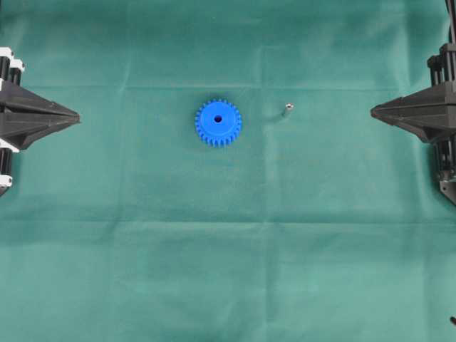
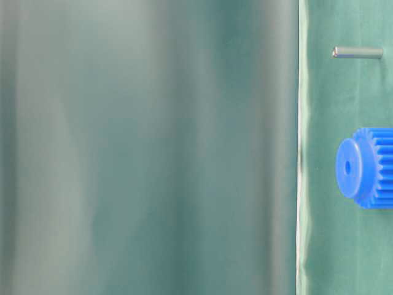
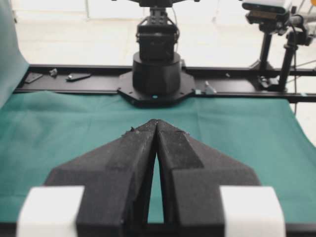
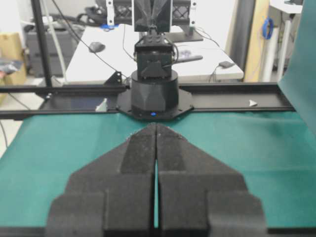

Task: Insert the shaft placed at a random location into the center hole of the medium gear at another random location.
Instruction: 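Move the right gripper left and down over the silver shaft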

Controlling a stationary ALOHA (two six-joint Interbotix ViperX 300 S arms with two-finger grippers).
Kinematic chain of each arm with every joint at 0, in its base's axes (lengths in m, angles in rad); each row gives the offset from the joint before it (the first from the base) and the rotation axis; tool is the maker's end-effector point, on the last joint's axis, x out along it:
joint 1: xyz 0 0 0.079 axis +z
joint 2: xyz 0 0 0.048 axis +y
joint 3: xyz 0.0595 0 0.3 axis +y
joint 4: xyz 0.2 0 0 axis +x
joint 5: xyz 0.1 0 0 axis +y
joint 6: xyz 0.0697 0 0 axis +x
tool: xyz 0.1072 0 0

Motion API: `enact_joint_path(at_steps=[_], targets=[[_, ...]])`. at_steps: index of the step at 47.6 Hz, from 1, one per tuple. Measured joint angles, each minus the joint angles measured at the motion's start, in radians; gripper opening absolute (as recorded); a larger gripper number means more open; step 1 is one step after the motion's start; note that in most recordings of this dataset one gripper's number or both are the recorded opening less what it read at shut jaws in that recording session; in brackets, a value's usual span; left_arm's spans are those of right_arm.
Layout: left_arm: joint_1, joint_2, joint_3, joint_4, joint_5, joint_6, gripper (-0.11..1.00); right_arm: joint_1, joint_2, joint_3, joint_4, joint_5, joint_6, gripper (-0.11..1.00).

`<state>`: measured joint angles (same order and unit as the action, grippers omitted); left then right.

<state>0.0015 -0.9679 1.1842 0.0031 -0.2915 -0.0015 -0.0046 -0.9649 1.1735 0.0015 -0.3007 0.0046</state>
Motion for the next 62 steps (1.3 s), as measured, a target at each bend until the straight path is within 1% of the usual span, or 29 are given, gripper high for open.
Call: enact_joint_path(at_steps=[4, 10, 17, 20, 24, 30, 31, 33, 35, 36, 41, 51, 62], targets=[[-0.008, 0.008, -0.005, 0.002, 0.0, -0.003, 0.0, -0.008, 0.005, 0.0, 0.0, 0.002, 0.0, 0.01], [-0.018, 0.015, -0.011, 0.006, 0.0, -0.006, 0.0, -0.054, 0.038, 0.0, 0.0, 0.012, -0.002, 0.01], [-0.018, 0.015, -0.011, 0.006, 0.002, -0.009, 0.0, -0.101, 0.109, 0.003, 0.0, 0.009, -0.003, 0.01], [-0.018, 0.017, -0.011, 0.006, 0.002, -0.009, 0.0, -0.115, 0.141, 0.006, 0.0, 0.002, -0.003, 0.05], [-0.018, 0.017, -0.011, 0.006, 0.003, -0.009, 0.0, -0.143, 0.198, 0.009, 0.0, -0.017, -0.005, 0.23], [-0.018, 0.017, -0.011, 0.008, 0.006, -0.009, 0.0, -0.181, 0.304, 0.009, -0.002, -0.046, -0.017, 0.59], [-0.018, 0.017, -0.011, 0.006, 0.008, -0.009, 0.0, -0.187, 0.33, 0.009, -0.003, -0.057, -0.023, 0.67], [-0.018, 0.017, -0.011, 0.006, 0.011, -0.009, 0.0, -0.195, 0.376, 0.009, -0.005, -0.075, -0.034, 0.79], [-0.018, 0.017, -0.011, 0.006, 0.012, -0.009, 0.0, -0.201, 0.413, 0.009, -0.005, -0.094, -0.04, 0.87], [-0.018, 0.015, -0.011, 0.008, 0.014, -0.009, 0.0, -0.202, 0.436, 0.009, -0.005, -0.11, -0.041, 0.87], [-0.018, 0.017, -0.011, 0.006, 0.014, -0.008, 0.0, -0.215, 0.535, 0.009, -0.003, -0.184, -0.044, 0.78], [-0.018, 0.017, -0.011, 0.008, 0.02, -0.009, 0.0, -0.249, 0.724, 0.003, -0.002, -0.299, -0.046, 0.78], [-0.018, 0.017, -0.011, 0.008, 0.031, -0.009, 0.0, -0.256, 0.882, -0.017, 0.017, -0.382, -0.046, 0.77]])
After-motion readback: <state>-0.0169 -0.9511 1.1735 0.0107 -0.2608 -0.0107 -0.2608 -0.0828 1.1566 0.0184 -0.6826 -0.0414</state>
